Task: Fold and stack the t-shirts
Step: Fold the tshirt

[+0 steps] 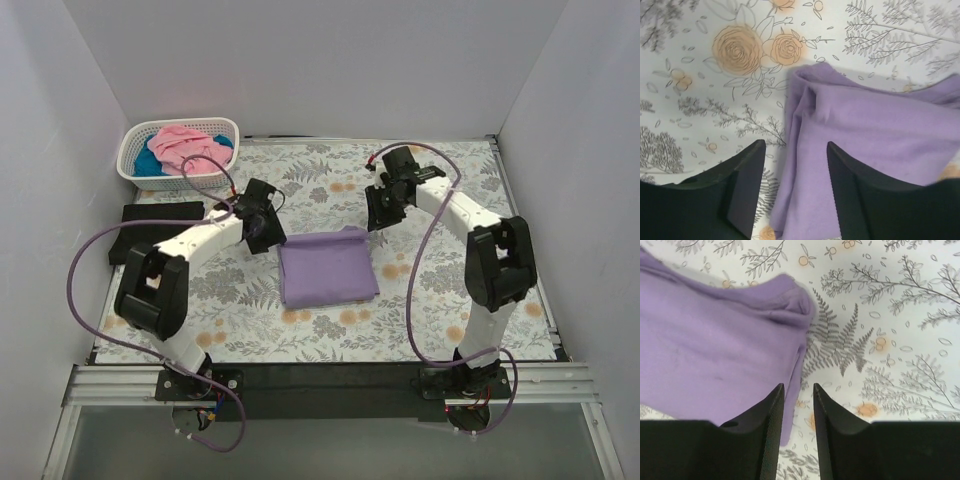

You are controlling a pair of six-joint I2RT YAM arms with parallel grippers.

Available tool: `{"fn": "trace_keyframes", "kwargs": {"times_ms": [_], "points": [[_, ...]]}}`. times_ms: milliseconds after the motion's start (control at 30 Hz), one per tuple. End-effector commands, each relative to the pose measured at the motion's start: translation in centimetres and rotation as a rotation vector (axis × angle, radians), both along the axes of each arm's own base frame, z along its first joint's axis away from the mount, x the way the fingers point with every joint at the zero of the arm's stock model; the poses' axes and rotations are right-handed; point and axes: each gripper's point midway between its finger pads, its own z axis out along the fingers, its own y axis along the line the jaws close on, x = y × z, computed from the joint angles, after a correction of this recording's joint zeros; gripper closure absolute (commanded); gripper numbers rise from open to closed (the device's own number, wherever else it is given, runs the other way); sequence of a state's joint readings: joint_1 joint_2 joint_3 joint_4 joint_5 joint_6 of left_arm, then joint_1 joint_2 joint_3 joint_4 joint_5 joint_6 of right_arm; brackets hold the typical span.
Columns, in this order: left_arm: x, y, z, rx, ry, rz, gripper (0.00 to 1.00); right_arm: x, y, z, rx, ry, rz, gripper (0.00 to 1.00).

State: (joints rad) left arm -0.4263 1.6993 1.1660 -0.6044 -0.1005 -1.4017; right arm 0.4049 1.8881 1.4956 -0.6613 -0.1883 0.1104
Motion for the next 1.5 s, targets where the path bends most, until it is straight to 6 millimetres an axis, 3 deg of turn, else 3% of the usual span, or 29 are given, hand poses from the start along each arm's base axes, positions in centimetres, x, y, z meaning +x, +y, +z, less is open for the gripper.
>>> {"fn": "trace_keyframes", "kwargs": {"times_ms": [0, 33, 67, 133, 200, 233, 300, 367, 500, 533, 567, 667, 700, 833, 967, 1100, 1133, 1167, 1200, 1233, 1333, 1367, 1400, 1467], "points": [[0.8, 0.7, 5.4, -0.07, -0.243, 0.038, 0.46, 1.2, 1.3, 5.5, 0.149, -0.202, 0.0, 0.63], [0.6, 0.5, 5.9, -0.086, -0.273, 0.022, 0.44, 0.7, 1.8, 7.0, 0.204, -0.242, 0.019, 0.6], [0.1, 0.0, 6.0, -0.103, -0.296, 0.0, 0.43, -1.1, 2.6, 5.9, 0.267, -0.198, 0.061, 0.59], [-0.7, -1.2, 7.0, -0.18, -0.366, -0.055, 0.43, -1.5, 3.9, 7.1, 0.372, -0.256, 0.115, 0.58], [-0.9, -3.2, 8.2, -0.272, -0.428, -0.12, 0.44, -2.8, 5.1, 6.7, 0.465, -0.243, 0.176, 0.58], [-1.6, -3.8, 7.3, -0.306, -0.406, -0.147, 0.47, -3.0, 5.4, 6.0, 0.482, -0.23, 0.185, 0.57], [-1.1, -5.0, 7.5, -0.359, -0.431, -0.165, 0.51, -3.1, 6.3, 5.8, 0.541, -0.223, 0.224, 0.57], [-0.7, -5.6, 6.0, -0.381, -0.392, -0.154, 0.58, -3.5, 7.1, 4.6, 0.59, -0.156, 0.241, 0.57], [2.5, -6.0, 4.9, -0.384, -0.424, -0.087, 0.72, -0.8, 8.5, 4.6, 0.661, -0.188, 0.249, 0.58], [3.4, -5.5, 4.6, -0.376, -0.426, -0.061, 0.75, -0.2, 8.5, 3.4, 0.658, -0.16, 0.235, 0.59], [4.2, -5.3, 3.3, -0.364, -0.405, -0.04, 0.76, 0.2, 8.5, 2.9, 0.658, -0.154, 0.232, 0.59], [6.4, -4.5, 2.3, -0.373, -0.408, 0.015, 0.78, 2.3, 8.5, 1.9, 0.664, -0.155, 0.205, 0.59], [6.9, -4.3, 0.8, -0.371, -0.38, 0.034, 0.78, 2.8, 8.3, 1.4, 0.668, -0.15, 0.191, 0.6], [8.1, -3.6, -1.9, -0.377, -0.325, 0.075, 0.8, 4.9, 7.3, -1.9, 0.689, -0.08, 0.106, 0.61], [8.4, -3.0, -3.5, -0.375, -0.302, 0.095, 0.81, 6.1, 6.2, -3.6, 0.714, -0.072, 0.051, 0.62], [9.0, -2.4, -1.9, -0.382, -0.337, 0.101, 0.8, 6.0, 5.6, -2.7, 0.756, -0.054, 0.022, 0.64], [9.1, -2.4, -1.1, -0.384, -0.354, 0.095, 0.77, 5.7, 5.6, -0.9, 0.776, -0.067, 0.022, 0.64], [9.1, -2.7, 1.0, -0.402, -0.394, 0.078, 0.75, 5.6, 5.5, 0.1, 0.786, -0.092, 0.03, 0.64], [9.1, -2.7, 2.0, -0.415, -0.413, 0.071, 0.73, 4.7, 5.3, 0.2, 0.787, -0.086, 0.023, 0.64], [8.8, -2.9, 3.0, -0.429, -0.428, 0.061, 0.71, 4.3, 5.3, 2.5, 0.806, -0.119, 0.032, 0.63], [7.1, -3.3, 7.0, -0.475, -0.497, 0.04, 0.63, 2.0, 4.9, 4.8, 0.839, -0.143, 0.045, 0.62], [5.8, -3.4, 6.8, -0.484, -0.483, 0.027, 0.62, 1.1, 5.0, 5.3, 0.866, -0.131, 0.053, 0.61], [4.8, -3.7, 8.7, -0.513, -0.515, 0.008, 0.62, 0.2, 5.0, 5.6, 0.879, -0.123, 0.061, 0.6], [2.5, -4.9, 8.9, -0.542, -0.496, -0.036, 0.62, -2.8, 5.1, 5.5, 0.909, -0.078, 0.076, 0.59]]}}
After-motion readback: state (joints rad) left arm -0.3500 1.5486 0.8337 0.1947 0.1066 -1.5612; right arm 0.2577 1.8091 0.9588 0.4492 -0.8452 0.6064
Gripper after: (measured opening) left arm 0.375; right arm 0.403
